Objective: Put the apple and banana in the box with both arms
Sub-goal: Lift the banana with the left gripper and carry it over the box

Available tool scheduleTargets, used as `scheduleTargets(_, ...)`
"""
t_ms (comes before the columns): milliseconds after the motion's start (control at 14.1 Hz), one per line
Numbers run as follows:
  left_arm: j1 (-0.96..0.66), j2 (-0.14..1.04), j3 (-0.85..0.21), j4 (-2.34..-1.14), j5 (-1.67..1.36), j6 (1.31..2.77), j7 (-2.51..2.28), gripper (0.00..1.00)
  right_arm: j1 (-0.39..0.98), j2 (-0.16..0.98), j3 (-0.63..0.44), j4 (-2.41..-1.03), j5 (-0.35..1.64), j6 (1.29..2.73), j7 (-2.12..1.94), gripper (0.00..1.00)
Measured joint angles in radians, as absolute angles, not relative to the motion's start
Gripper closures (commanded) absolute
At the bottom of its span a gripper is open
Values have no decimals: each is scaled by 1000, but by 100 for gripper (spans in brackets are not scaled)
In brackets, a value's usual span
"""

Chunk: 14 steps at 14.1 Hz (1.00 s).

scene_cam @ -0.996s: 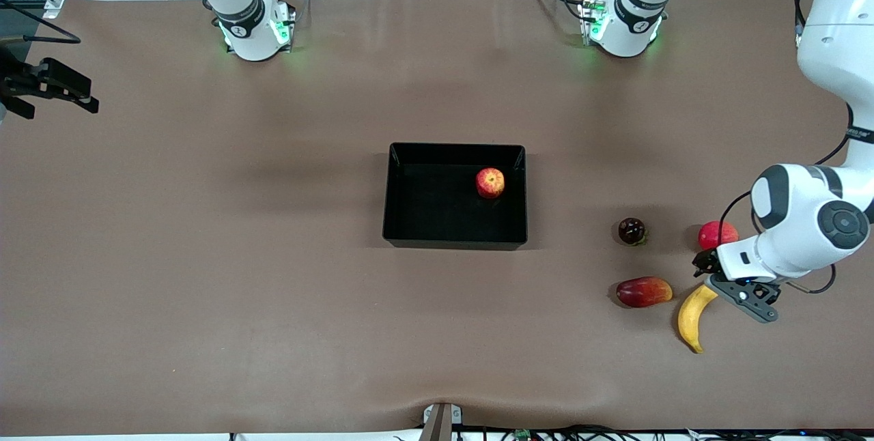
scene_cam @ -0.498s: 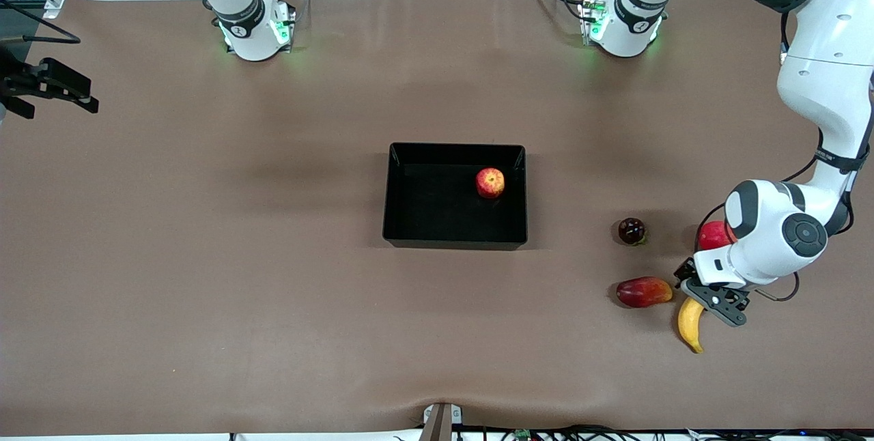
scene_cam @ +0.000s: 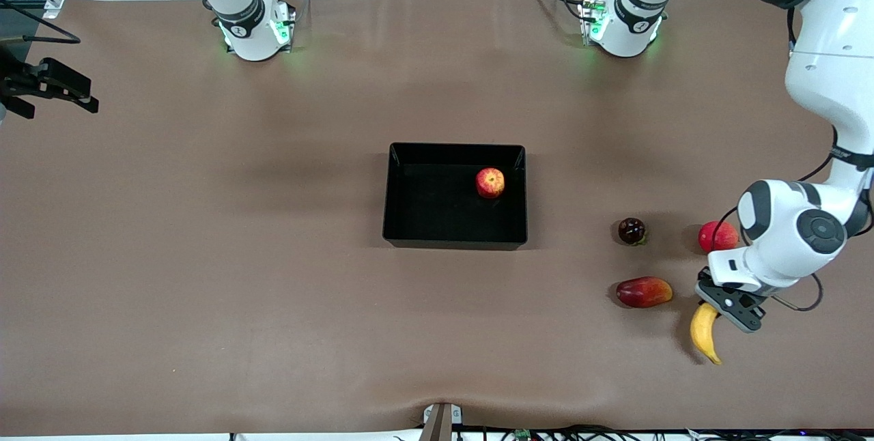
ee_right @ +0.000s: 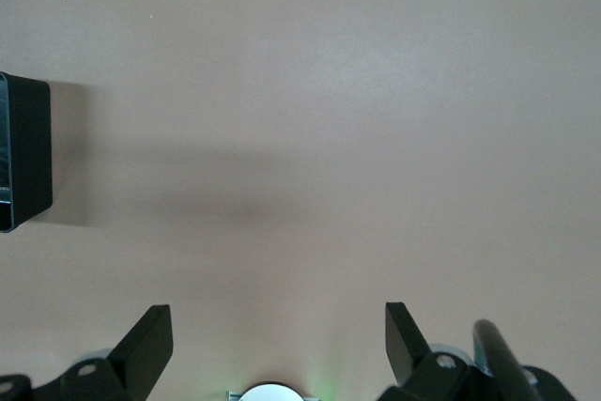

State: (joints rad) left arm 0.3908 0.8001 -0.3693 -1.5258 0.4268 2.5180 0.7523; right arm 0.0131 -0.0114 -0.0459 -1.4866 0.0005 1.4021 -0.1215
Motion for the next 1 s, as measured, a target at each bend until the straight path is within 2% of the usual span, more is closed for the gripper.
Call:
scheduleTargets(213,374,715,-443,-1496,427,2336,701,100,13,-11,-46,-1487,1,1402,-122,0)
scheduleTargets(498,266,619,-497,-1448,427,2068,425,100,13,-11,-47,-1487,1,1401,-122,0)
scheduleTargets(711,150,604,-520,-1448,426,1989,163,100,13,-11,-47,-1487,1,1400,-122,0)
scheduleTargets(996,-44,605,-545,-1452,426,1960,-211,100,13,-11,-47,-1487,1,1400,-122,0)
